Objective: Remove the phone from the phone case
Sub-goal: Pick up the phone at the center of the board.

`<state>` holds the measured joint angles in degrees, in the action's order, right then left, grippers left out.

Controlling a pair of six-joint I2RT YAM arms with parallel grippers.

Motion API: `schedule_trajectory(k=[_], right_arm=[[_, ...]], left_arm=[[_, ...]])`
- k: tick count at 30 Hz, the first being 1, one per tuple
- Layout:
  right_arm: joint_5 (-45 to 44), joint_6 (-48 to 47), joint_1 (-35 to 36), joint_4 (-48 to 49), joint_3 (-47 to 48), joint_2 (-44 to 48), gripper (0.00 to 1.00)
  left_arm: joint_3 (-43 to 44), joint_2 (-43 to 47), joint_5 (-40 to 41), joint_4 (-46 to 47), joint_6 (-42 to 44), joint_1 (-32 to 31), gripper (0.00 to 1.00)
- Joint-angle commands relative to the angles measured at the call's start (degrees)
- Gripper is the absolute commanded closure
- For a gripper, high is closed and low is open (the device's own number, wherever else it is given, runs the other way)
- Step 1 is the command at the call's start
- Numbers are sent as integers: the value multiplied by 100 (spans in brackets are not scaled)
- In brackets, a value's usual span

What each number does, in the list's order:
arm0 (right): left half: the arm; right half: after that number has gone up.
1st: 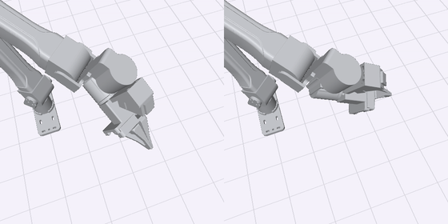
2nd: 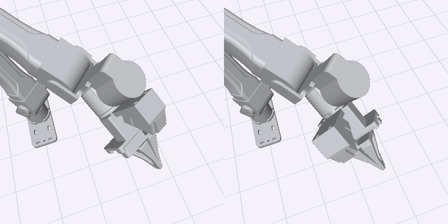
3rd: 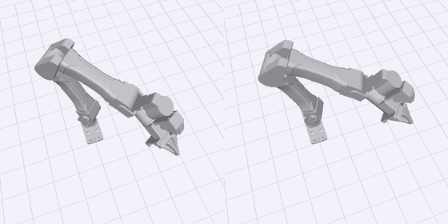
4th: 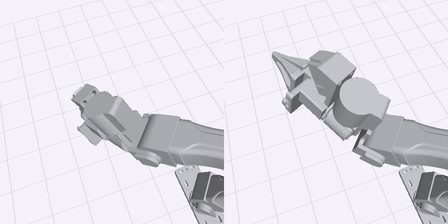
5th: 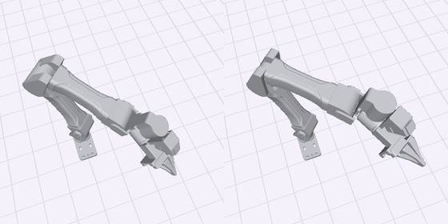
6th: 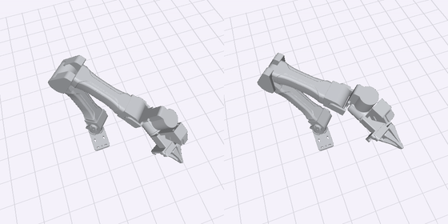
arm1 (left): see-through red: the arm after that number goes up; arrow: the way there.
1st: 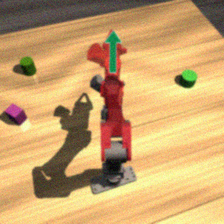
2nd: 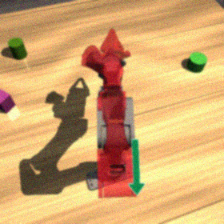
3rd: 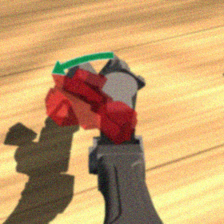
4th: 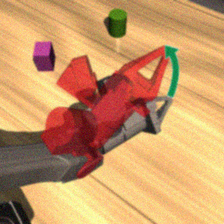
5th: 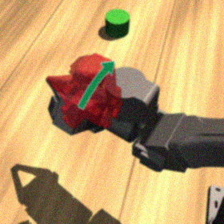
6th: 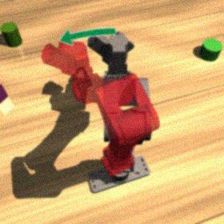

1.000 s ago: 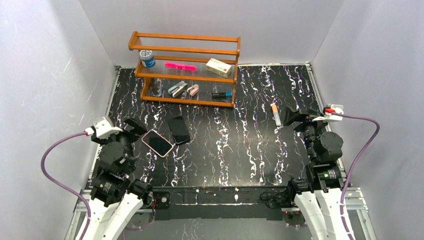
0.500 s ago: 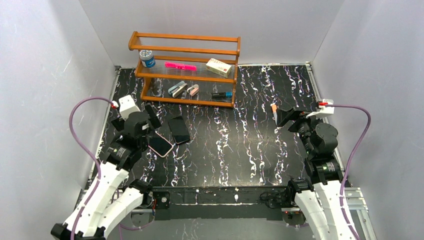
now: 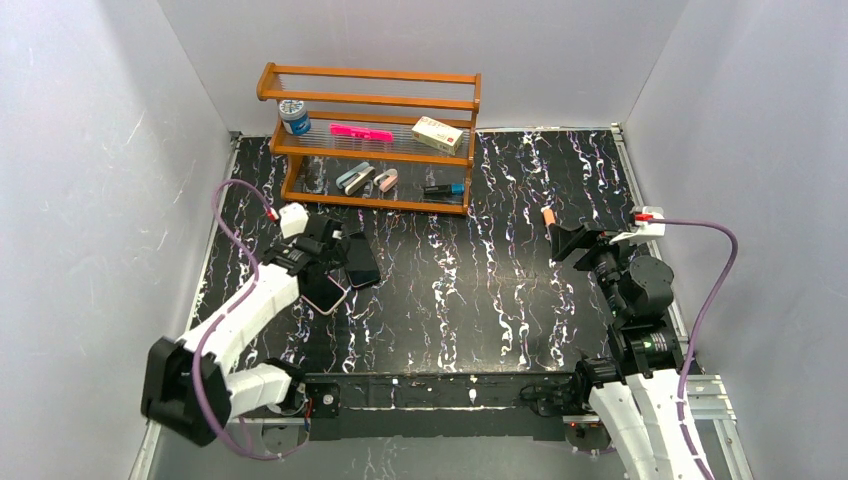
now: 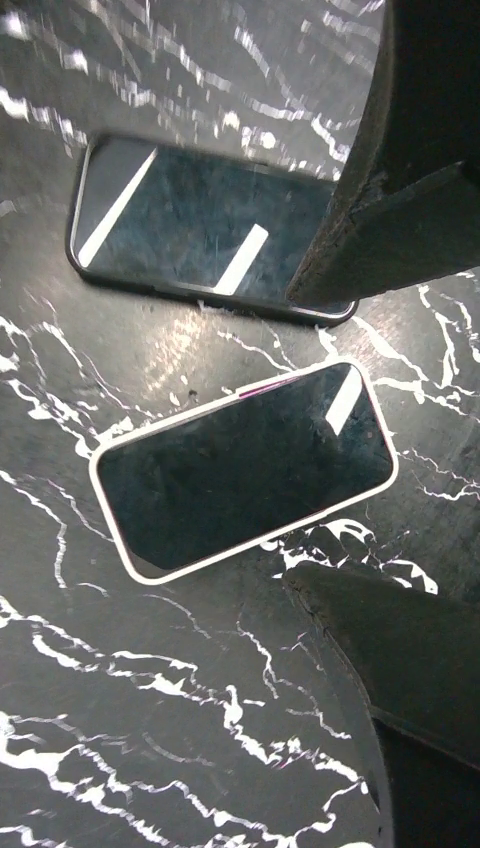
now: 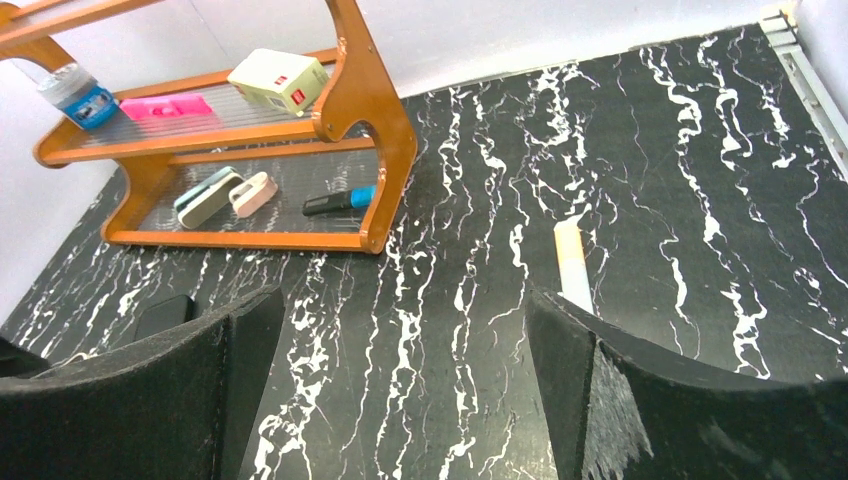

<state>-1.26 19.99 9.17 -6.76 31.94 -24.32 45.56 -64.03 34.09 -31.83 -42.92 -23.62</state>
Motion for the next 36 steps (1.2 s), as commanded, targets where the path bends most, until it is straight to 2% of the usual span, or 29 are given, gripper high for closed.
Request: schedule_trajectory(k=[1,7,13,27,36], right_arm=[[-71,17,102,304,-102,225,1],[-68,22,153,279,-90,283,1],[-33,16,210,279,-92,288,1],[91,-48,313,244,-43,164,1],[264,-87,326,196,0,59,1]], left_arm=[[-11,-661,202,-146,-918,121,2],[-67,-1102,548,-105,-1617,306,2],[-105,-1610,481,-81,-2175,451,2],[-7,-2325,655,-309,-2804,536,2],[-303,-2492,302,74,-2700,582,2]])
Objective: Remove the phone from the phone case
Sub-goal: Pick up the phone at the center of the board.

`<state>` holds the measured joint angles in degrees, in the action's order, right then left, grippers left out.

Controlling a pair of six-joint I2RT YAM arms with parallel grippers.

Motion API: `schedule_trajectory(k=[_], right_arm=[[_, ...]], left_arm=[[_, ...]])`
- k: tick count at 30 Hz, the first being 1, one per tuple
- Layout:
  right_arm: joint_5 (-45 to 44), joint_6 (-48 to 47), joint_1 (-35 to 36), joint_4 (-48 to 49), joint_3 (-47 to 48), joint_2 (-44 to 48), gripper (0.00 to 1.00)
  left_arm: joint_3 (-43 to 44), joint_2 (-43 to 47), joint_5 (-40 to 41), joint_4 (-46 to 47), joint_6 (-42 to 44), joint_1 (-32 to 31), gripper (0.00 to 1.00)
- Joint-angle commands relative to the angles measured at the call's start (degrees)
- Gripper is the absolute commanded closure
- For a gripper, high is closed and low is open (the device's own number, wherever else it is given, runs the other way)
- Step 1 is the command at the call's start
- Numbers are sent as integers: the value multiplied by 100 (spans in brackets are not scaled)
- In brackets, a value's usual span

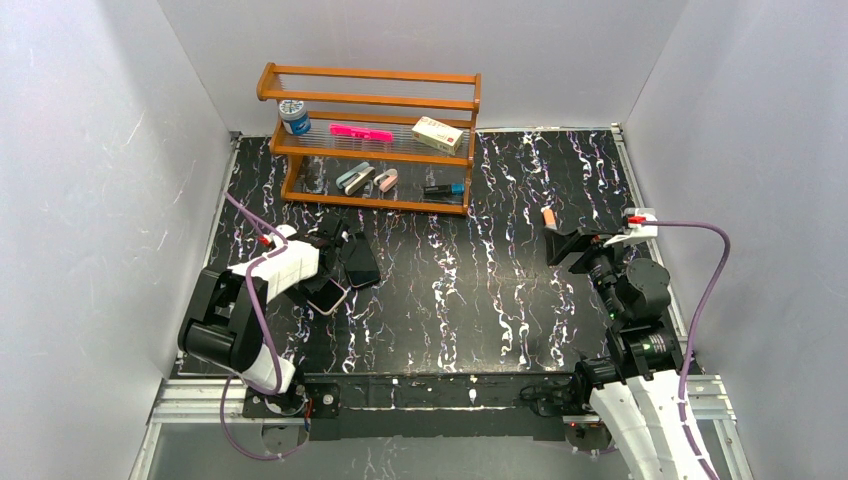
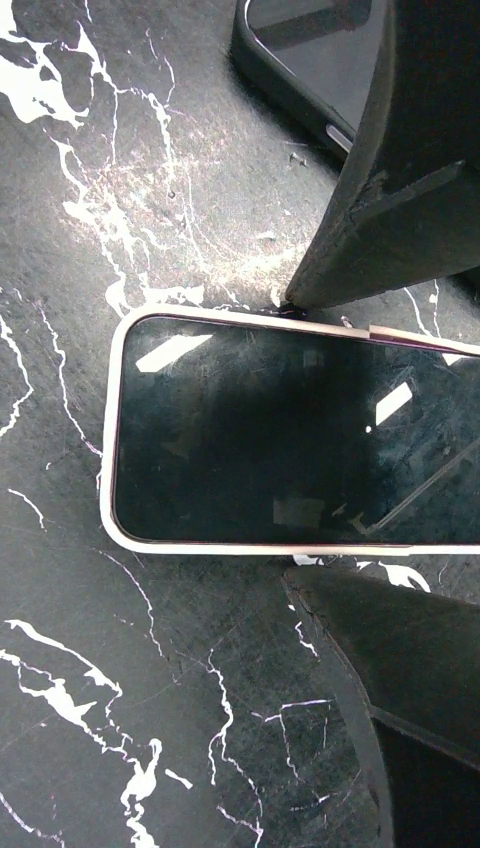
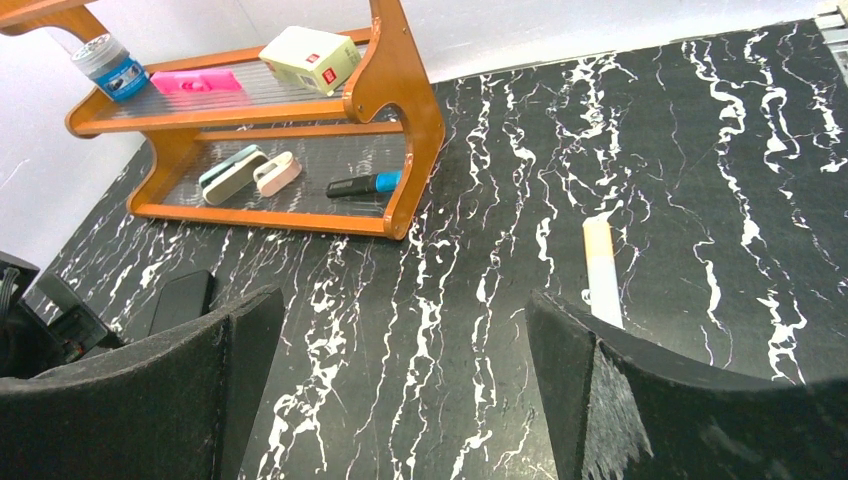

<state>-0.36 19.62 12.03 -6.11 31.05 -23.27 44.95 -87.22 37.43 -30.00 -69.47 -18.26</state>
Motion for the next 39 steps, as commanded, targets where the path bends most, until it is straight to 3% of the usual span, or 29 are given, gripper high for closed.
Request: schedule_trajectory(k=[1,9,14,17,22,29,32,39], right_arm=[[179,-47,39,137,80,-45,1],[321,-78,62,127,121,-186,1],[314,-96,62,112,139,-195,1],[355,-119,70,98,159,-228,1],[443,-185,84,0,200,-391,1],[626,-222,142,-171,333,-764,1],[1020,-239,143,-245,399,-1090,1],[2319,231,189,310,276,-1937,1]], left_arm=[[-304,-166,-75,-88,-60,47,2],[-404,-68,-364,143,-68,43,2],[-398,-266,-459,-186,-190,49,2],[-470,-463,-519,-294,-219,45,7],[-554,-466,-493,-300,16,49,29],[-700,300,-520,-76,494,45,55],[-747,693,-580,-33,651,45,68],[-1001,2027,-903,440,1166,42,88]])
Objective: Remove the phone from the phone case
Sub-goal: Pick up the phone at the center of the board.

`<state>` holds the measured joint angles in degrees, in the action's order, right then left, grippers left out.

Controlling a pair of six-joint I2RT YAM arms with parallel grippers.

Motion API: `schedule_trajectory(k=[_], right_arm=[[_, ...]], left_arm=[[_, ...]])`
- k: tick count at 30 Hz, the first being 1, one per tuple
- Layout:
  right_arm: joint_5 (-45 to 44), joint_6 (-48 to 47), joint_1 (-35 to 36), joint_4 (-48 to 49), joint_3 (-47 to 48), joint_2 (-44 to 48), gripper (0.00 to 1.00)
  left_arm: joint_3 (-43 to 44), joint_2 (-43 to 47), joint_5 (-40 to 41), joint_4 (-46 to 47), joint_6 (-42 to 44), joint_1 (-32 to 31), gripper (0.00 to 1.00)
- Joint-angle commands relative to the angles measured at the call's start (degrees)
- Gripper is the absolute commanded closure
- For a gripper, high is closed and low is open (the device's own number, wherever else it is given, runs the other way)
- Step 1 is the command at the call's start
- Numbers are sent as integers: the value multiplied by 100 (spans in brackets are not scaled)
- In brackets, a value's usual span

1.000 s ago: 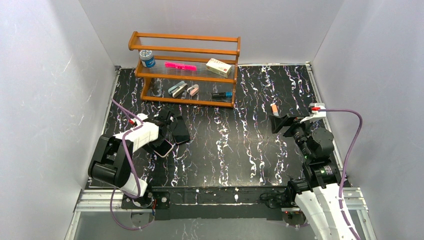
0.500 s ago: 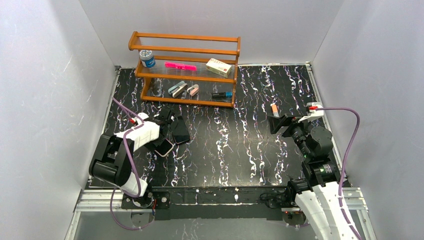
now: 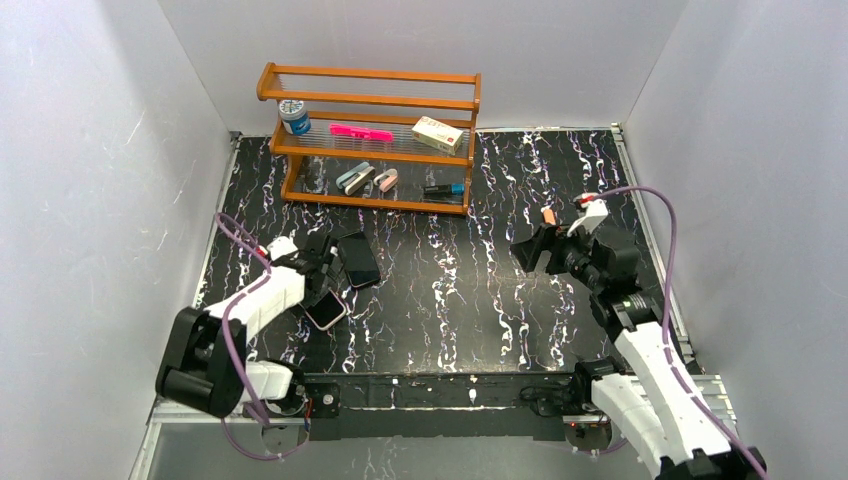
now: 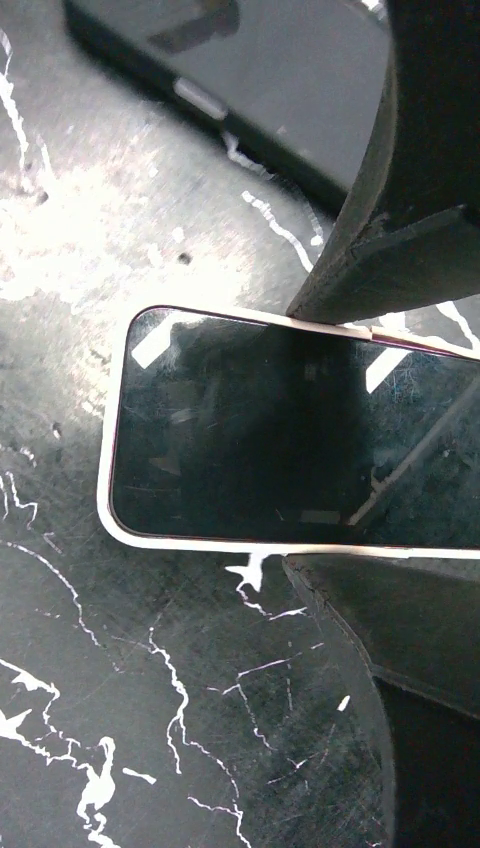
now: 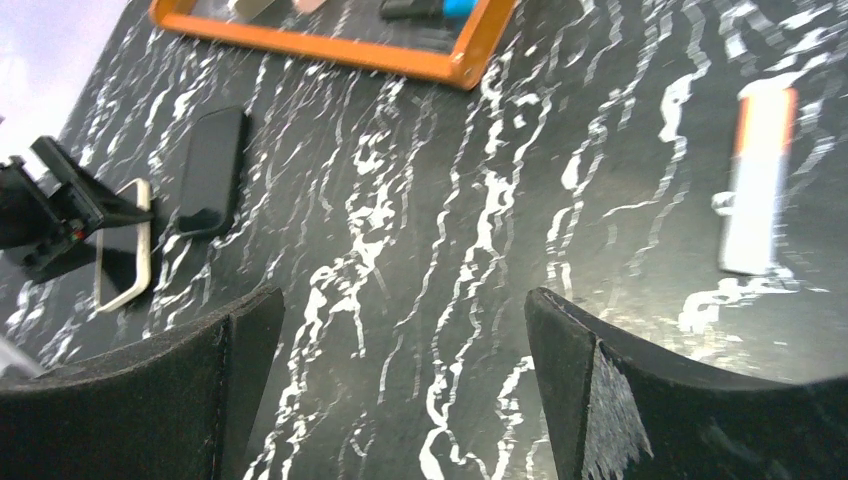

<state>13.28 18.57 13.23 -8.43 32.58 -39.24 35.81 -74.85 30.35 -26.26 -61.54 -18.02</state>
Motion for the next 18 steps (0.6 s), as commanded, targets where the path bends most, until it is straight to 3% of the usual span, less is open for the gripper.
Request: schedule_trajectory(k=[1,8,18], right_arm=[[1095,445,117,684,77,-471,1],[777,983,1393,1693,-60,-1490,1],[-81,2013,3180,3672,139,-3255,1]], left_arm=[[-136,982,-306,162,413,20,90],[-745,2035,-1344,1315,804,19,100],[-844,2229,-2603,2272,656,18,100]])
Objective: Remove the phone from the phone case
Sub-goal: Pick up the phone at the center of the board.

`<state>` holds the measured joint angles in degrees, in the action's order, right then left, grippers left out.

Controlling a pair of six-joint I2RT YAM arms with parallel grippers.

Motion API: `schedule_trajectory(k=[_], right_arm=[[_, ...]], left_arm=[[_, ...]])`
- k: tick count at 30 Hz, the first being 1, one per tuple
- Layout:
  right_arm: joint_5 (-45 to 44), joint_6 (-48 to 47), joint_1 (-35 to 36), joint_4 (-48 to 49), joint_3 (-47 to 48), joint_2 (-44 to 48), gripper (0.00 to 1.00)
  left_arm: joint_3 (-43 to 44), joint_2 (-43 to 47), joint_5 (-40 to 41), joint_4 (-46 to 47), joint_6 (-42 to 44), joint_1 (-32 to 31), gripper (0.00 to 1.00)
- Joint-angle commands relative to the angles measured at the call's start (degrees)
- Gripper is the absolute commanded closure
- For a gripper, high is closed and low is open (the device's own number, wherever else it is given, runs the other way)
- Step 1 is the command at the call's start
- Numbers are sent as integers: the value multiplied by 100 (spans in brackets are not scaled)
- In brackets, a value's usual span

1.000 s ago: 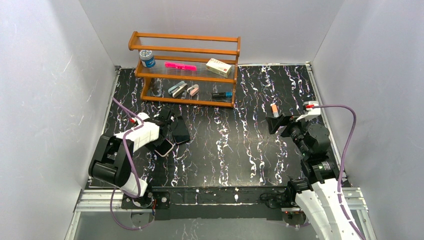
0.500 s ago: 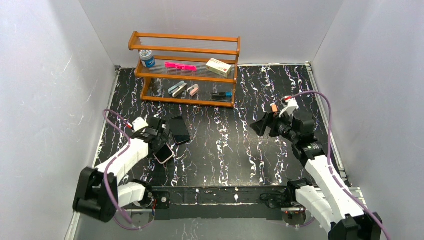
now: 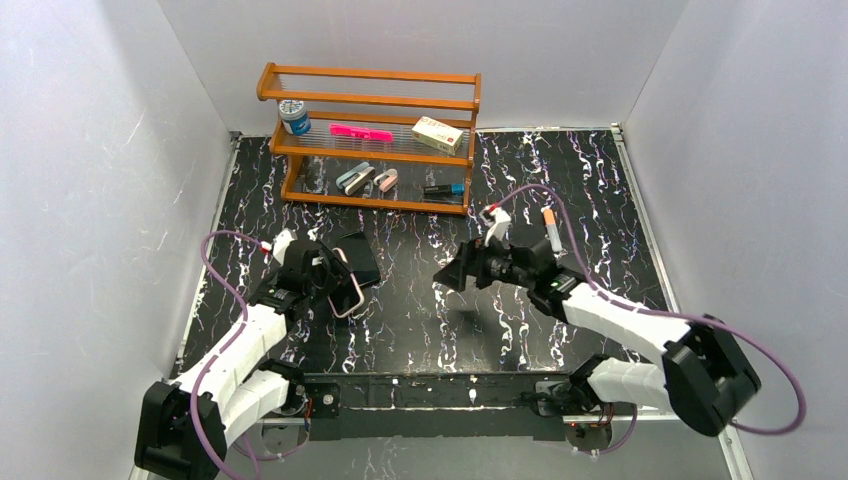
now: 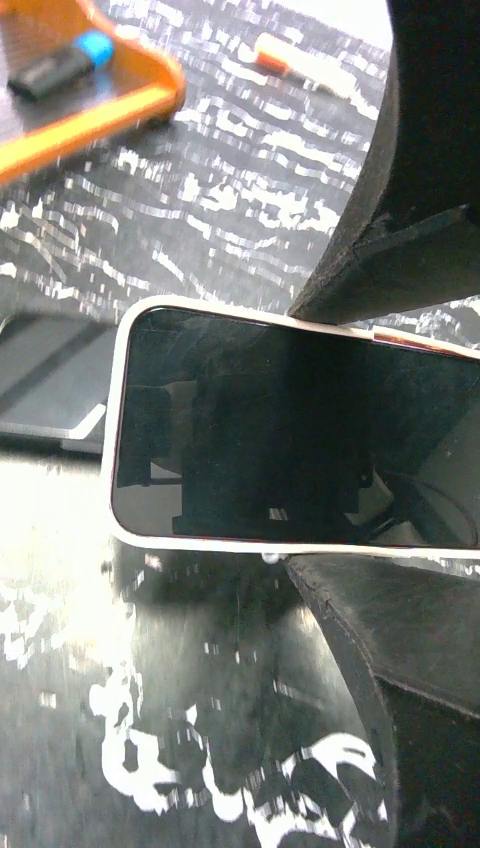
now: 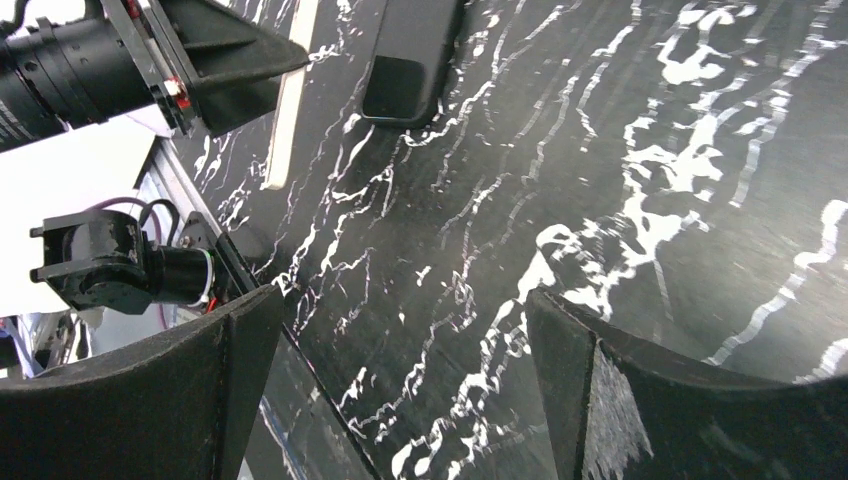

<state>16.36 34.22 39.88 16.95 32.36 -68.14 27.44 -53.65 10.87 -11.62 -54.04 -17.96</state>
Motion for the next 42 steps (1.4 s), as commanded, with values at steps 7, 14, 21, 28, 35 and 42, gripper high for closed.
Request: schedule_trajectory(k=[7,14,21,28,35,42], right_arm=[[-721,947,1110,1971,335,-1210,5],[-773,1034,1418,2156,710,-1765,12],[-509,945,1523,2131,1183,-2247,20],[-549,737,1651,1935,1528,-2596,30],[-647,569,1652,1848,1658,-2784,53],[-661,159,1647,1890,1529,-2504,94]], left_arm=[[-26,13,-1075,1436,-430,-2,100],[-60,-75,-1087,1766,-794,-94,100],[-178,-146,-976,2088,-1159,-322,100],[-194,-215,-851,2236,-1317,-512,100],[-264,-326,-782,2427,-1337,-695,100],[-386,-308,-731,2665,-1039,-718,86]])
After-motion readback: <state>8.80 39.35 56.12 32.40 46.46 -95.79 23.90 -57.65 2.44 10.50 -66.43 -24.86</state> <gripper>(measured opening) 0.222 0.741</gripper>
